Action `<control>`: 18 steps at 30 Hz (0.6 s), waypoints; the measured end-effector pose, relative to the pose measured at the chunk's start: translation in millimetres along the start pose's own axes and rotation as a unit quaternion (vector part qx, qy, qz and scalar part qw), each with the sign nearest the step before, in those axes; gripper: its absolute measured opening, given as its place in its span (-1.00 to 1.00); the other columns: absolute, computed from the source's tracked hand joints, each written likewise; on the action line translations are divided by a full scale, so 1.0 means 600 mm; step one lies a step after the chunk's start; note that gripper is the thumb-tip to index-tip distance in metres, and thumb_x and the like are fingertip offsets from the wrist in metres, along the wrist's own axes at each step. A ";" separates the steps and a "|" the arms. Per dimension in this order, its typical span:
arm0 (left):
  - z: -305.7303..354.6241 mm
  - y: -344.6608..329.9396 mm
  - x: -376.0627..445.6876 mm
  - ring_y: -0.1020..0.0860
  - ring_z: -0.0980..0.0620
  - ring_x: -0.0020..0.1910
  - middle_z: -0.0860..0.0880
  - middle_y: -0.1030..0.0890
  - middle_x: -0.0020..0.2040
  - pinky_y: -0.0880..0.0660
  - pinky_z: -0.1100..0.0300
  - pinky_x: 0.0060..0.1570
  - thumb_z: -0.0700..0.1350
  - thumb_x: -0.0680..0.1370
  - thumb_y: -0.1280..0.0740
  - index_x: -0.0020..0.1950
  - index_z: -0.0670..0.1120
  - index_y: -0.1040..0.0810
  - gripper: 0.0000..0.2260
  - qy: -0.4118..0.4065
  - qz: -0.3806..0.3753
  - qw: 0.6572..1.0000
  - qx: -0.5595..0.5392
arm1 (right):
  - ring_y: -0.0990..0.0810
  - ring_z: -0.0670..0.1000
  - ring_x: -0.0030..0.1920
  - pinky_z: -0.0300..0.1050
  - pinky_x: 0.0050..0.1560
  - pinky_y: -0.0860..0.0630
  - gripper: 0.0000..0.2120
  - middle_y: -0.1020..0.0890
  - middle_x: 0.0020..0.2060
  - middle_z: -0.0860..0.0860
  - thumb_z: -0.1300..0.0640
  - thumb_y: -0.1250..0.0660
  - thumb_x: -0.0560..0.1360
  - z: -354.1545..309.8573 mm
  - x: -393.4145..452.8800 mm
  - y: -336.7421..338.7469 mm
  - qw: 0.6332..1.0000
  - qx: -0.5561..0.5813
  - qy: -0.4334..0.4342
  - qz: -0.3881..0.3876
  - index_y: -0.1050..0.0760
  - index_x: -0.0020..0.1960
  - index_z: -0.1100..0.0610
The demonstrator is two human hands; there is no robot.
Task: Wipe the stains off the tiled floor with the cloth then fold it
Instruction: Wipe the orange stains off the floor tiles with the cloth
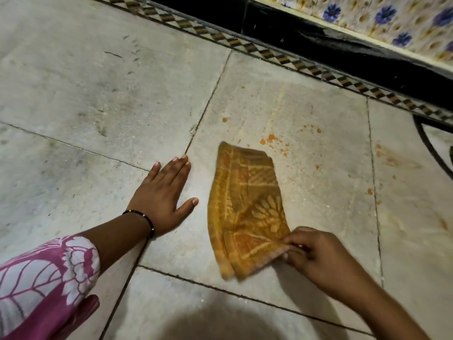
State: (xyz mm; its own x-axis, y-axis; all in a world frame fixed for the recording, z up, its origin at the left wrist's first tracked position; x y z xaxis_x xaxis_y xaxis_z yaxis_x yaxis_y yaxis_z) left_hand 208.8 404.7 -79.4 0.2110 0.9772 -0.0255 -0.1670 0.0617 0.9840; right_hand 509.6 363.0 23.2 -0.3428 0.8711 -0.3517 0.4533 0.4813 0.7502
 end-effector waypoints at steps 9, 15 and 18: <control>0.000 0.003 0.001 -0.03 0.03 0.52 -0.05 -0.06 0.55 0.12 0.02 0.47 0.29 0.52 0.05 0.54 -0.13 -0.07 -0.28 -0.006 -0.001 1.000 -0.008 | -0.27 0.08 0.43 0.11 0.39 -0.28 -0.44 -0.26 0.47 0.02 -0.14 -0.24 0.53 -0.062 0.171 0.052 0.962 0.149 -0.086 0.211 -0.19 0.47 -0.06; -0.002 0.002 0.002 -0.08 0.01 0.51 -0.07 -0.12 0.54 0.07 0.01 0.47 0.30 0.52 0.04 0.53 -0.13 -0.12 -0.29 -0.008 0.003 1.000 -0.005 | 0.26 0.22 0.49 0.42 0.33 0.22 -0.27 0.26 0.52 -0.08 -0.48 0.11 0.40 -0.038 0.175 -0.114 0.961 -0.252 -0.060 0.095 0.25 0.48 -0.28; -0.002 0.001 0.001 -0.04 0.04 0.52 -0.06 -0.09 0.55 0.09 0.03 0.48 0.29 0.53 0.02 0.54 -0.13 -0.09 -0.30 -0.009 0.001 1.000 -0.009 | 0.13 0.20 0.51 0.41 0.36 0.11 -0.36 0.09 0.54 -0.09 -0.42 0.14 0.42 0.005 0.161 -0.088 0.956 -0.273 -0.025 0.107 0.14 0.47 -0.32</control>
State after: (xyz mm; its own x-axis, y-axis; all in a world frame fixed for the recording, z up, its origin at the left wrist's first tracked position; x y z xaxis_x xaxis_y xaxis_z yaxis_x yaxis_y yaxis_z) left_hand 207.5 405.4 -79.2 0.2275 0.9736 -0.0195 -0.1842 0.0627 0.9809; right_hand 454.9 422.0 -51.9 -0.2449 0.9539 -0.1735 0.0079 0.1809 0.9835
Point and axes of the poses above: each hand's wrist, its own x-axis towards the middle knuckle, its own y-axis out of the back of the hand, z = x × y, the point moved 2 cm from there along x, towards the middle knuckle
